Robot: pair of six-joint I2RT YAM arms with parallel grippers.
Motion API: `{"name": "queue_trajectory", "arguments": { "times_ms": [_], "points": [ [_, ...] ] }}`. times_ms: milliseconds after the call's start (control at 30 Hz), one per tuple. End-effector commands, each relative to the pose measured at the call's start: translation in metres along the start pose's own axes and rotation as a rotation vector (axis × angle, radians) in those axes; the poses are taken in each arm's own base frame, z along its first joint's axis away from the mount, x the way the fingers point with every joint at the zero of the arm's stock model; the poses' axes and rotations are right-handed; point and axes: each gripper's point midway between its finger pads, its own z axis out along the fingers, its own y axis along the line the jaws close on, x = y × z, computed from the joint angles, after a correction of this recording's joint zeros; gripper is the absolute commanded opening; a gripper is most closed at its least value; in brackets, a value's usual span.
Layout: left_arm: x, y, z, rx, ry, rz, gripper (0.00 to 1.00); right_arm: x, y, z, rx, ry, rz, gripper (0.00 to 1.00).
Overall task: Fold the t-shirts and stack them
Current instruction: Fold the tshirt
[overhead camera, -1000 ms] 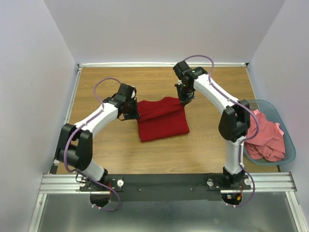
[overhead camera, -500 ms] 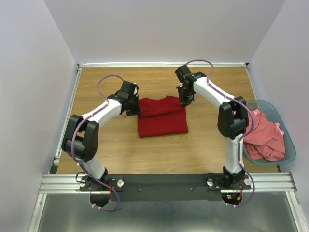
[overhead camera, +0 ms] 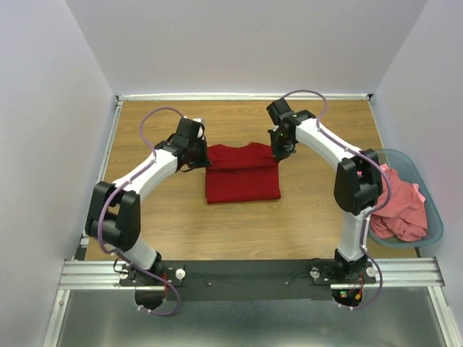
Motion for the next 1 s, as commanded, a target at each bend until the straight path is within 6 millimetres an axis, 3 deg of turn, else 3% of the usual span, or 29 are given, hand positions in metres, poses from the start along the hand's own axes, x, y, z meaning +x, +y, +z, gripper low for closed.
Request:
{"name": "queue_trajectory", "arguments": {
  "times_ms": [0,200,467,567,633,900,967],
  "points": [
    [-0.023,0.005,-0.034,-0.028,-0.104,0.026,0.0,-0.015,-0.021,-0.04,0.045,-0.107,0.05,0.01],
    [-0.024,-0.005,-0.053,0.015,-0.137,0.04,0.0,-0.013,-0.021,-0.064,0.014,-0.145,0.061,0.01],
    [-0.01,-0.004,-0.067,0.036,-0.133,0.04,0.0,0.002,-0.017,-0.078,-0.036,-0.135,0.078,0.01],
    [0.004,-0.005,-0.079,0.059,-0.12,0.029,0.0,0.02,-0.013,-0.089,-0.085,-0.107,0.086,0.01],
    [0.025,-0.001,-0.092,0.053,-0.068,0.023,0.0,0.038,-0.013,-0.095,-0.111,-0.063,0.091,0.01],
    [0.07,0.004,-0.151,0.061,-0.007,0.009,0.0,0.107,-0.017,-0.155,-0.207,0.081,0.032,0.01],
    [0.083,0.006,-0.165,0.068,0.014,0.002,0.0,0.11,-0.018,-0.168,-0.215,0.079,0.019,0.01]
  ]
}}
